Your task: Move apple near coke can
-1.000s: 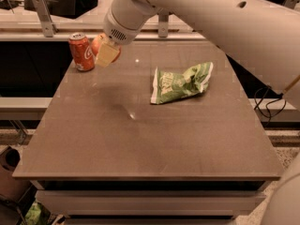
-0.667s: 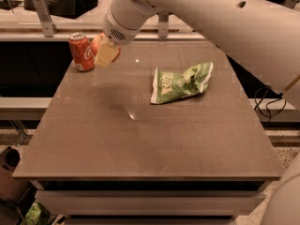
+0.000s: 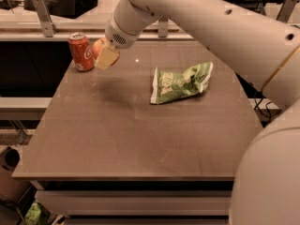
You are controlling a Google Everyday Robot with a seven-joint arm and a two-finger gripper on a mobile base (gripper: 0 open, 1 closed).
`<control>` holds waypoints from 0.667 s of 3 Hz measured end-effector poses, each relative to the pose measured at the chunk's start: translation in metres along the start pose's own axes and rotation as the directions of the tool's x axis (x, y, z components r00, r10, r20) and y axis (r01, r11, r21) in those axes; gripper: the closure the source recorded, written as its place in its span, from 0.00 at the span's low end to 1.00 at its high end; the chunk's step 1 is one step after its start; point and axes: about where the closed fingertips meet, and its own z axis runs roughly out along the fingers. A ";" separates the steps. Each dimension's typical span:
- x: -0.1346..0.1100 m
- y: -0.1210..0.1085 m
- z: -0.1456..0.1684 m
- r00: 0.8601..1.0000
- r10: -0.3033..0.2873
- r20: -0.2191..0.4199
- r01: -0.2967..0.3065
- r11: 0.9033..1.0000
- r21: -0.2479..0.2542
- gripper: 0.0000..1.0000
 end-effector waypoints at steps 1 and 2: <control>0.004 -0.006 0.019 1.000 0.014 0.021 -0.013 1.000 -0.020 1.00; 0.008 -0.006 0.037 0.999 0.031 0.012 -0.030 0.999 -0.043 1.00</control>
Offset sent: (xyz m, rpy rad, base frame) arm 0.0269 0.0175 -0.0458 0.0241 0.0761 -0.0036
